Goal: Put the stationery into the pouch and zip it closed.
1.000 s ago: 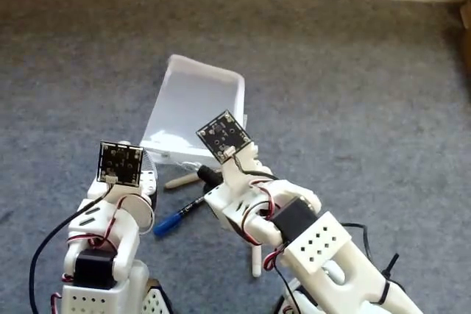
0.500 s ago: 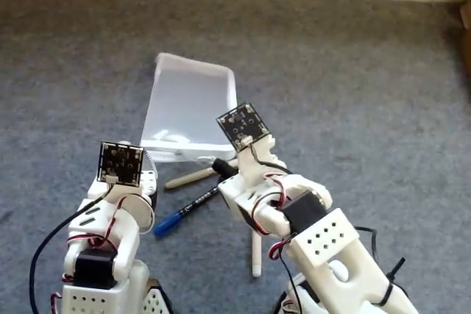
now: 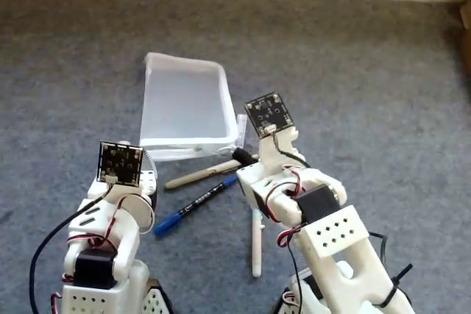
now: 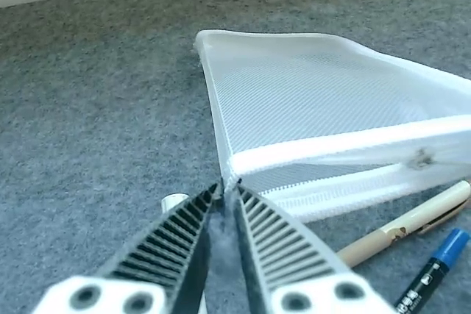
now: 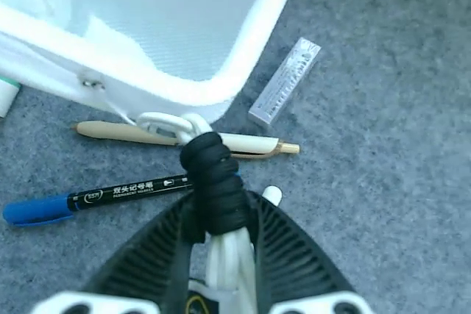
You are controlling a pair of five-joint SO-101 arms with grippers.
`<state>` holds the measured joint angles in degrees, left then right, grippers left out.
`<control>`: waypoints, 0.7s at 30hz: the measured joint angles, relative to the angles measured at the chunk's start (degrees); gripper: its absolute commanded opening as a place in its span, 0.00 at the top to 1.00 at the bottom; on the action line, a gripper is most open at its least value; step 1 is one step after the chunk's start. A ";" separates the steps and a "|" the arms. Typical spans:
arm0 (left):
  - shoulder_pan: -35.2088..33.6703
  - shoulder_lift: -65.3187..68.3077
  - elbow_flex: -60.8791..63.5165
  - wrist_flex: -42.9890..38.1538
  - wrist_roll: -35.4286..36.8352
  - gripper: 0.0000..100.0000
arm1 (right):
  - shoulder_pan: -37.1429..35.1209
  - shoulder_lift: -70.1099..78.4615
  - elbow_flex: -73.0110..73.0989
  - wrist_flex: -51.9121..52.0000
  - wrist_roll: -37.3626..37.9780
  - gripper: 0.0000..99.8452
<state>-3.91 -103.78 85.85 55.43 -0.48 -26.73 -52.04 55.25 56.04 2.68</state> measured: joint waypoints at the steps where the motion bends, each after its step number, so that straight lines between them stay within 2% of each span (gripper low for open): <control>1: -0.09 0.00 0.00 0.00 0.00 0.99 | 0.70 0.00 0.00 0.00 0.00 0.99; 17: -1.85 0.00 0.00 0.00 -0.09 0.99 | 5.80 0.00 0.00 0.00 0.00 0.99; 21: -1.85 0.00 0.00 0.00 -0.09 0.99 | 5.80 0.00 0.00 3.25 0.00 0.99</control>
<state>-5.76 -103.78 85.85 55.43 -0.57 -20.92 -52.04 55.25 59.30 2.68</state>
